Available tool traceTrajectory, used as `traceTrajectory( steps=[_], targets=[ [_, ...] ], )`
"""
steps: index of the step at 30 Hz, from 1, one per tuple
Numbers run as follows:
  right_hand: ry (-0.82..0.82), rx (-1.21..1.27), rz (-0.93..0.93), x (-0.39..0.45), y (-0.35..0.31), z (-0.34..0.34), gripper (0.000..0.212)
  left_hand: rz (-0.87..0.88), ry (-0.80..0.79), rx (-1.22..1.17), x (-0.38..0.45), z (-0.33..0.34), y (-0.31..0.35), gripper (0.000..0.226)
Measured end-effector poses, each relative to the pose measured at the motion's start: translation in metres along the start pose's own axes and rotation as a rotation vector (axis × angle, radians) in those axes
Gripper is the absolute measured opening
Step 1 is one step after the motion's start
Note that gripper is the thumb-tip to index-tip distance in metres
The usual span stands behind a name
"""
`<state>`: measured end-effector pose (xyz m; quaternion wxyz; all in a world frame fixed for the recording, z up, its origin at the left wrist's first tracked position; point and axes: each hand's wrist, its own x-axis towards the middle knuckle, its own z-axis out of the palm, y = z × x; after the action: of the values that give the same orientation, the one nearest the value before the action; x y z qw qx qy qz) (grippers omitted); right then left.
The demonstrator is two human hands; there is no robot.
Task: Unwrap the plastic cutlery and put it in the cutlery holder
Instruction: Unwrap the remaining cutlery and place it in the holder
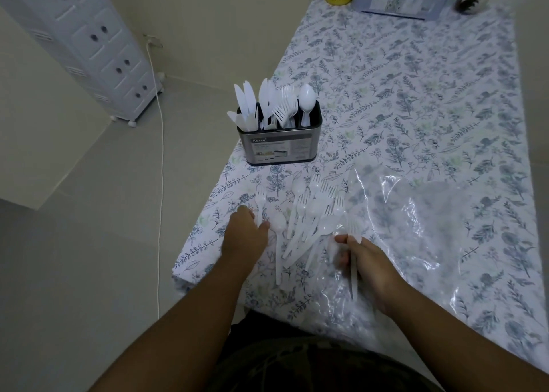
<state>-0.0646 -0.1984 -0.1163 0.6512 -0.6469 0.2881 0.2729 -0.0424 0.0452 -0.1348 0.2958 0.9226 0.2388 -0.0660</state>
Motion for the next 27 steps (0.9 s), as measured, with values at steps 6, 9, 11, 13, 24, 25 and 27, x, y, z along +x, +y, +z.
traceTrajectory(
  steps=[6, 9, 11, 13, 24, 25, 27],
  targets=[
    [-0.016, 0.058, 0.007, 0.0, -0.002, -0.008, 0.029, 0.075, -0.005, 0.194, -0.001, -0.007, 0.007, 0.019],
    [-0.069, 0.17, 0.031, -0.006, -0.01, -0.007, 0.025, 0.081, -0.165, -0.157, -0.028, -0.012, 0.033, 0.015],
    [-0.164, 0.239, 0.04, -0.01, -0.015, -0.006, 0.031, 0.127, -0.345, -0.328, -0.054, -0.006, 0.054, 0.014],
    [-0.289, 0.261, 0.039, -0.013, -0.017, -0.007, 0.034, 0.242, -0.433, -0.357, -0.072, 0.006, 0.068, 0.014],
    [-0.07, 0.228, 0.14, -0.007, -0.003, -0.025, 0.024, 0.395, -0.273, 0.035, -0.047, 0.029, 0.049, 0.022],
    [-0.078, 0.225, 0.146, -0.007, -0.001, -0.026, 0.025, 0.39, -0.275, 0.012, -0.046, 0.03, 0.048, 0.02],
    [-0.1, 0.222, 0.159, -0.007, 0.002, -0.029, 0.028, 0.35, -0.234, -0.076, -0.047, 0.029, 0.048, 0.017]
  ],
)
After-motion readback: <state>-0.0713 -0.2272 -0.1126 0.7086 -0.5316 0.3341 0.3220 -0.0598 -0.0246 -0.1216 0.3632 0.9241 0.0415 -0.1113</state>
